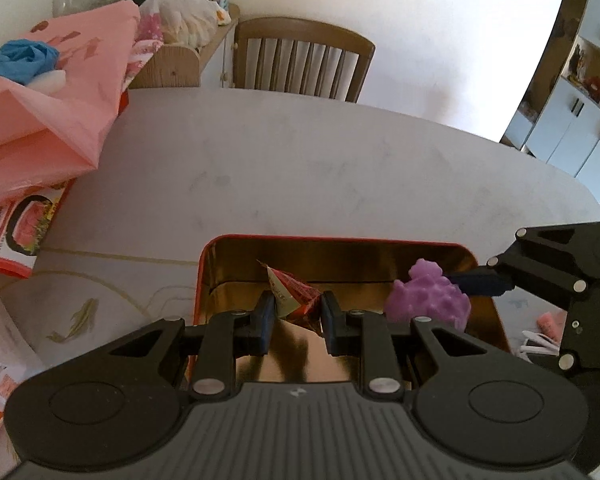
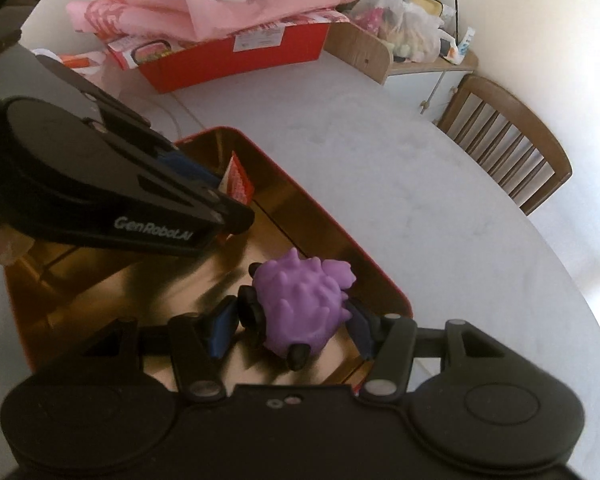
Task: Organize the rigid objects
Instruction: 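Carry wrapper and purple toy into the red tin and open both grippers, then move both tools back over the table toward the silver tin and orange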
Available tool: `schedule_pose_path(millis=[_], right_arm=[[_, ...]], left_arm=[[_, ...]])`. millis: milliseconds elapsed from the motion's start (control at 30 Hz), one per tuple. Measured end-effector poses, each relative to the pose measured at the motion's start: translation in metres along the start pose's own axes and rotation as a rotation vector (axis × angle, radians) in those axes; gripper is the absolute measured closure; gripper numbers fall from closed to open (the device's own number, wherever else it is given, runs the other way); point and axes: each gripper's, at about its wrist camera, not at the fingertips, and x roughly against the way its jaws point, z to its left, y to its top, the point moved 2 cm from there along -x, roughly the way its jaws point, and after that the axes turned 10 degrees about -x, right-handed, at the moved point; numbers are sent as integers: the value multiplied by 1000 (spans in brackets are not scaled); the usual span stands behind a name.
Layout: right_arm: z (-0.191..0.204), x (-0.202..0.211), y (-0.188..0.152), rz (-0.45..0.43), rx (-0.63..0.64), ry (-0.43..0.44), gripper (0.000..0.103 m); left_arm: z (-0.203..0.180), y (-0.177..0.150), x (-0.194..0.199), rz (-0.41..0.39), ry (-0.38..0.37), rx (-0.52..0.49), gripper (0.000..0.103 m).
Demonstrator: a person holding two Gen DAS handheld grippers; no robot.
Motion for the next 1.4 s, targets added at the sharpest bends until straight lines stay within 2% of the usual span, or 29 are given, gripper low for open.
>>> schedule_pose_path(millis=[367, 500, 800, 900, 1033, 1400], right_arm=[[-4, -13, -2, 16, 0, 4, 46], [-3, -9, -3, 1, -13, 12, 38], [-9, 13, -9, -35, -75, 33, 33], [-11, 24, -10, -53, -110, 51, 28], [-11, 39, -14, -74, -133, 54, 28], [-25, 106, -38, -174, -261, 82, 18]], left_arm=[[0, 0, -7, 14, 8, -36, 79], [-2, -1, -6, 18, 9, -47, 79], [-2, -6, 1, 35, 7, -18, 78], [-3, -8, 5, 38, 15, -17, 71], [-6, -11, 18, 14, 12, -9, 55], [-31, -13, 65, -60, 26, -43, 49]])
